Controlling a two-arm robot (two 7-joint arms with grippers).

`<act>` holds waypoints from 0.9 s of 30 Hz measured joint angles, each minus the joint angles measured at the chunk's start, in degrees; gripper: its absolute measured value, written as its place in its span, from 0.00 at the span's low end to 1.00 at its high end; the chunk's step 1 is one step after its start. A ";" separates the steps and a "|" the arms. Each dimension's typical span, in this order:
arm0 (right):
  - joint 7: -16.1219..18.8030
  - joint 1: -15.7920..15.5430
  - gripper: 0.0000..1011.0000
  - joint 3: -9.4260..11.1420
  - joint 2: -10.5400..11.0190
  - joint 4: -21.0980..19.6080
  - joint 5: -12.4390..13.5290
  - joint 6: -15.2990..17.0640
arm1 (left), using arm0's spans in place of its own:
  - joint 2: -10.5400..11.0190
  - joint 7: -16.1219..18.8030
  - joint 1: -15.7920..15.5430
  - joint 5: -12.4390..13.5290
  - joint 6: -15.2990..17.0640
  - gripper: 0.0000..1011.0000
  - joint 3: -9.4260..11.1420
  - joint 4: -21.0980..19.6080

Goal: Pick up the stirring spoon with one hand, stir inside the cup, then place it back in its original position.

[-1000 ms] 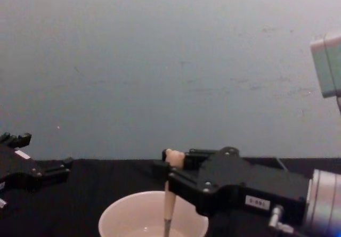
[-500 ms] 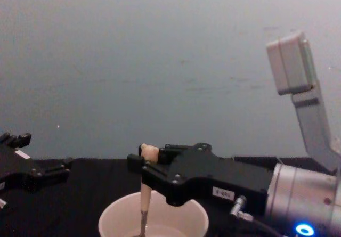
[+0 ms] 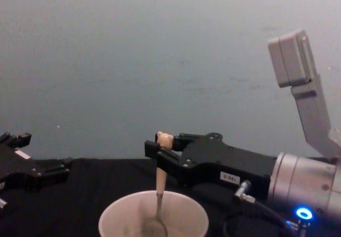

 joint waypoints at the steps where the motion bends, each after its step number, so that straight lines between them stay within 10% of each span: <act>1: 0.00 -0.05 0.21 0.04 0.02 -0.04 -0.01 0.01 | 0.00 0.00 0.00 0.00 0.00 0.99 0.00 0.00; 27: -0.20 -0.84 0.21 0.83 0.46 -1.69 -0.58 0.33 | 0.00 0.00 0.00 0.00 0.00 0.99 0.00 0.00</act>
